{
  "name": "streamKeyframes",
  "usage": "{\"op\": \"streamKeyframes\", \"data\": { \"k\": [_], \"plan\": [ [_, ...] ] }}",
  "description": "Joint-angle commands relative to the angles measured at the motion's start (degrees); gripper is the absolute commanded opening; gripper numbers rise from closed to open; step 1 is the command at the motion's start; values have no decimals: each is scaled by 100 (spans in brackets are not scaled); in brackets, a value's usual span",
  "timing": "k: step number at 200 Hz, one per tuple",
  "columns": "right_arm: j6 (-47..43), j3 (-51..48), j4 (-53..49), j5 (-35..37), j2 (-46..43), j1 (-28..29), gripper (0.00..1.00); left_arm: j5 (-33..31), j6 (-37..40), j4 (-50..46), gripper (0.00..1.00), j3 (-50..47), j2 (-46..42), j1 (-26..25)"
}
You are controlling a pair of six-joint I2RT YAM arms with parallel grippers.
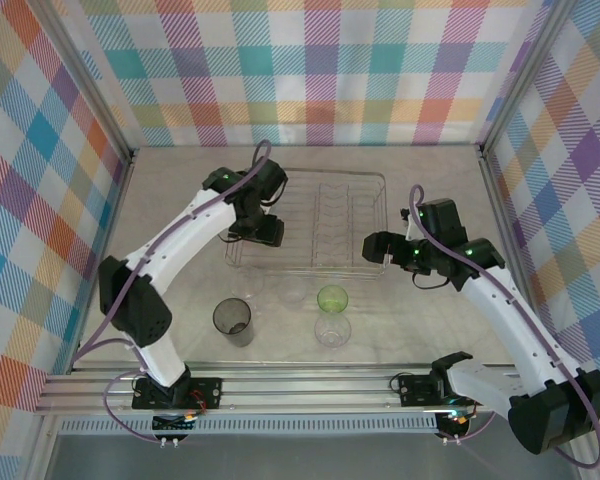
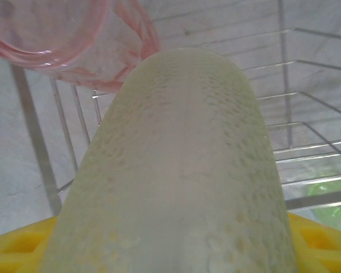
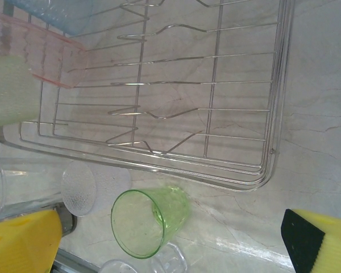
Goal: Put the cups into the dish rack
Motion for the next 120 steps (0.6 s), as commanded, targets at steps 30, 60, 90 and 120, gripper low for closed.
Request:
{"op": "streamKeyframes", "data": {
  "k": [30, 60, 90, 120],
  "plan": [
    [-197, -160, -55, 57, 10, -19, 99, -16, -6, -307, 0, 209, 320, 101],
    [-286, -57, -138, 53, 94, -21, 99, -208, -4, -418, 0, 192, 527, 224],
    [-329, -2, -169, 18, 143, -19, 99, -244, 73, -418, 0, 95, 706, 388],
    [-328, -19, -169, 17, 143, -30, 99, -313, 128, -350, 0, -39, 925, 517]
  ]
}}
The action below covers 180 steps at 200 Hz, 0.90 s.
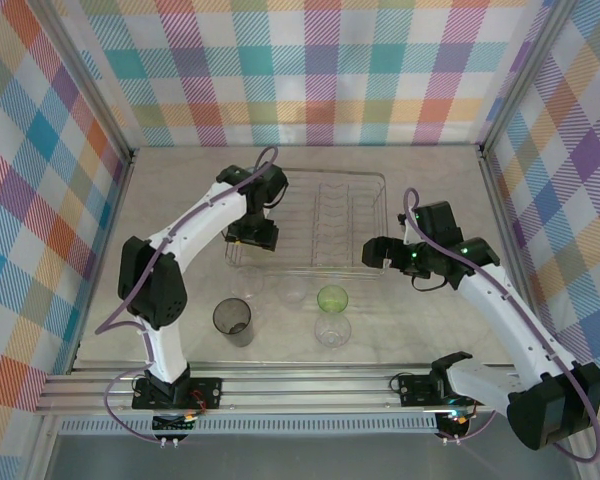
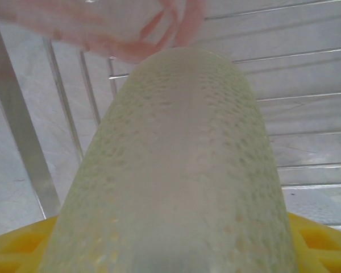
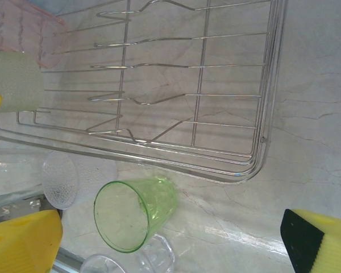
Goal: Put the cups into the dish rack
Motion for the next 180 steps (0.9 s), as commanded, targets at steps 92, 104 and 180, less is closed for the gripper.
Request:
{"op": "streamKeyframes", "data": {
  "k": [92, 104, 180],
  "plan": [
    [-112, 70, -117, -60, -19, -34, 99, -38, 139, 112, 56, -307, 516, 402],
    [-108, 71, -139, -92, -19, -32, 99, -54, 140, 123, 62, -341, 511, 413],
    [-158, 148, -301, -219, -69, -28, 99, 1, 48, 182, 86, -457, 373, 433]
  ]
}}
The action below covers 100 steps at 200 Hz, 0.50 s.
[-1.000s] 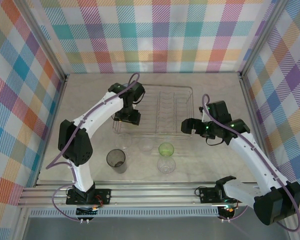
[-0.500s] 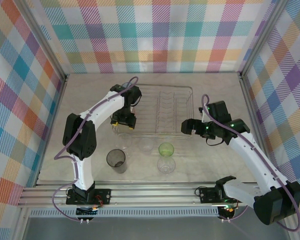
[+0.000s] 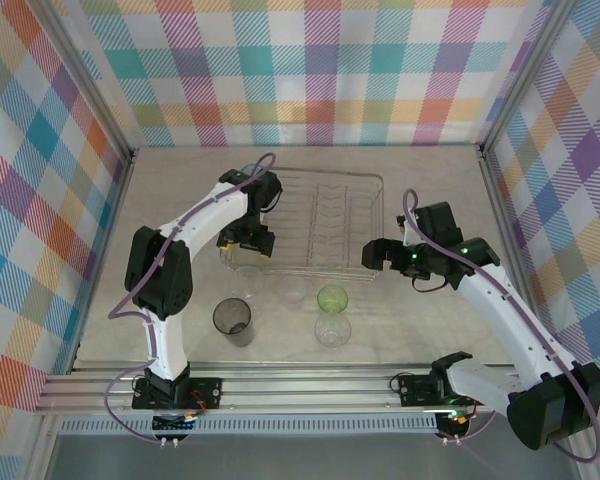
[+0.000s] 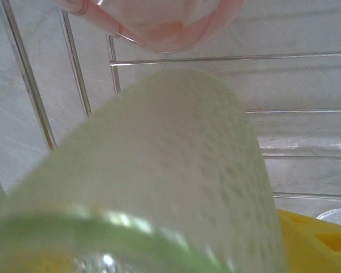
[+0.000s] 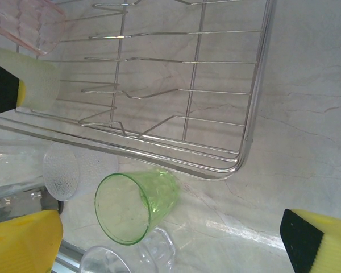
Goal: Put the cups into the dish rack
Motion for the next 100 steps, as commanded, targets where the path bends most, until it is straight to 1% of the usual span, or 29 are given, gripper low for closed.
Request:
{"op": "streamKeyframes", "data": {
  "k": [1, 18, 67, 100],
  "plan": [
    [-76, 149, -194, -105, -68, -21, 99, 35, -27, 16, 86, -155, -34, 136],
    [-69, 152, -221, -96, -95, -22, 99, 157, -45, 34, 87, -160, -127, 132],
    [-77, 176, -260, -60, -132, -22, 99, 187, -108, -62, 87, -132, -416, 132],
    [-65, 167, -260, -87, -114, -21, 99, 313, -184, -80, 88, -112, -770, 131]
  ]
}}
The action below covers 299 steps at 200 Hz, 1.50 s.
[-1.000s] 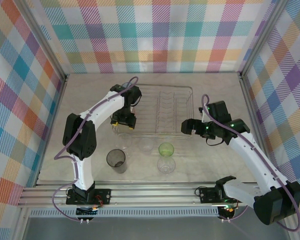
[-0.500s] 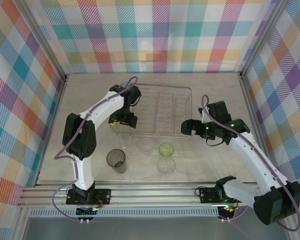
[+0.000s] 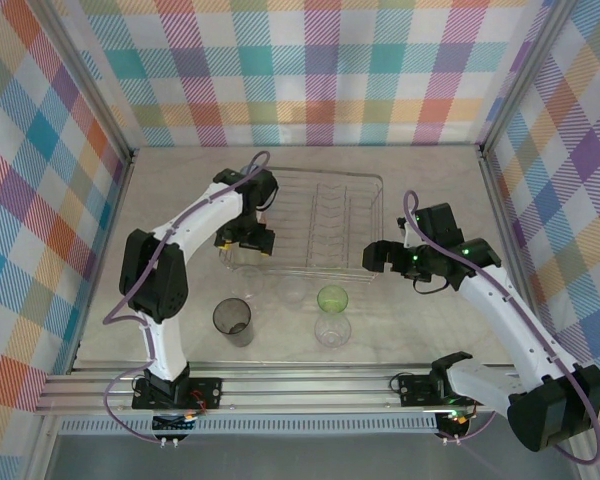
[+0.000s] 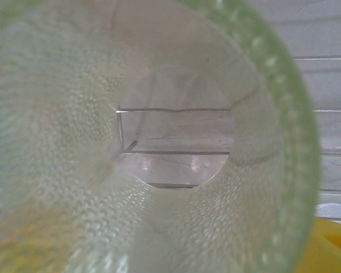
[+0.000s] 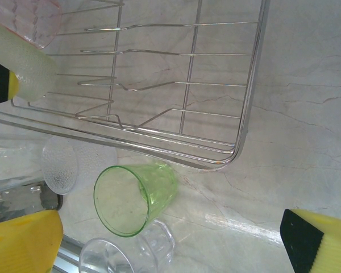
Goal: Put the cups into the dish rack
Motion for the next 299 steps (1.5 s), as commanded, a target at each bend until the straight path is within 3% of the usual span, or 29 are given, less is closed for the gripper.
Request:
{"op": "streamKeyframes", "data": {
  "k": [1, 47, 74, 115, 149, 242, 299],
  "plan": [
    [-60, 160, -123, -71, -61, -26, 99, 143, -142, -172, 88, -13, -512, 57],
    [-35, 164, -106, -80, -44, -26, 99, 110, -218, -259, 89, 353, -1066, 48],
    [13, 121, -18, -97, -61, -26, 99, -440, -258, -198, 85, 609, -1086, 48],
    [26, 91, -43, -107, -79, -22, 99, -245, -337, 282, 66, 684, -1018, 49],
    [47, 72, -20, -161, -96, -22, 99, 321, -366, 667, 51, 680, -911, 33],
    [74, 99, -43, -247, -78, -22, 99, 314, -337, 995, 39, 545, -432, 5],
    [64, 72, -97, -186, -149, -26, 99, 152, -361, 1050, 39, 322, -435, 5]
  ]
}}
